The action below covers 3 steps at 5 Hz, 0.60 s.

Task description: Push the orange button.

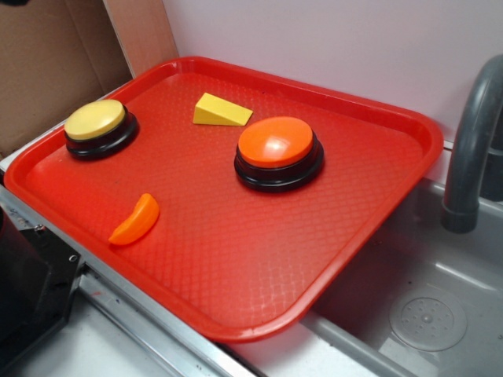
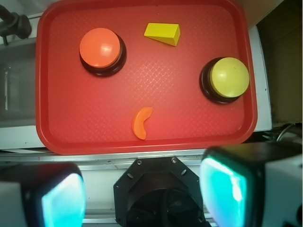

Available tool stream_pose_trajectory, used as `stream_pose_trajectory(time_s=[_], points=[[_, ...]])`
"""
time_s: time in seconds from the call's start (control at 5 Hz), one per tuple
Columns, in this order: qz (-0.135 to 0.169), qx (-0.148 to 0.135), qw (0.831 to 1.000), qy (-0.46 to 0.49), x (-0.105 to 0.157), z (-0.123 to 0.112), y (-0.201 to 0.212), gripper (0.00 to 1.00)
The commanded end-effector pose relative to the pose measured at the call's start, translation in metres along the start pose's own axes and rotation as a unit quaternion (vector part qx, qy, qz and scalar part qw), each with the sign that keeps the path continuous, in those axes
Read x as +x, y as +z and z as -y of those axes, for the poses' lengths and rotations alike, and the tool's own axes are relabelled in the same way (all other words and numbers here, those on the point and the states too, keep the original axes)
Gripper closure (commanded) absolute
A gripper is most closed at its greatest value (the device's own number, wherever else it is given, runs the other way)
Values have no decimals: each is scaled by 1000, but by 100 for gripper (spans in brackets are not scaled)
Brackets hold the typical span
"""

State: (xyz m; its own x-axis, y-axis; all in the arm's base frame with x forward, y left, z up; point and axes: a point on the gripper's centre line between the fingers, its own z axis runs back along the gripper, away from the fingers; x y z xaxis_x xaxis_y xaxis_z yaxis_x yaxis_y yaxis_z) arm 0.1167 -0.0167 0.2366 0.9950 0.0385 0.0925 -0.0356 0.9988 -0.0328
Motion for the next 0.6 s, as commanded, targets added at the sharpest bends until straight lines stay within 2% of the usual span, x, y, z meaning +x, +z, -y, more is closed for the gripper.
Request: stream_pose_trajectory(time_s=[0.0, 0.2, 0.4], points=[[0, 0, 1000, 0, 0, 0, 0, 0], [-73, 22, 997, -35, 45, 5, -53, 0], [-51, 15, 986, -159, 91, 21, -82, 0]])
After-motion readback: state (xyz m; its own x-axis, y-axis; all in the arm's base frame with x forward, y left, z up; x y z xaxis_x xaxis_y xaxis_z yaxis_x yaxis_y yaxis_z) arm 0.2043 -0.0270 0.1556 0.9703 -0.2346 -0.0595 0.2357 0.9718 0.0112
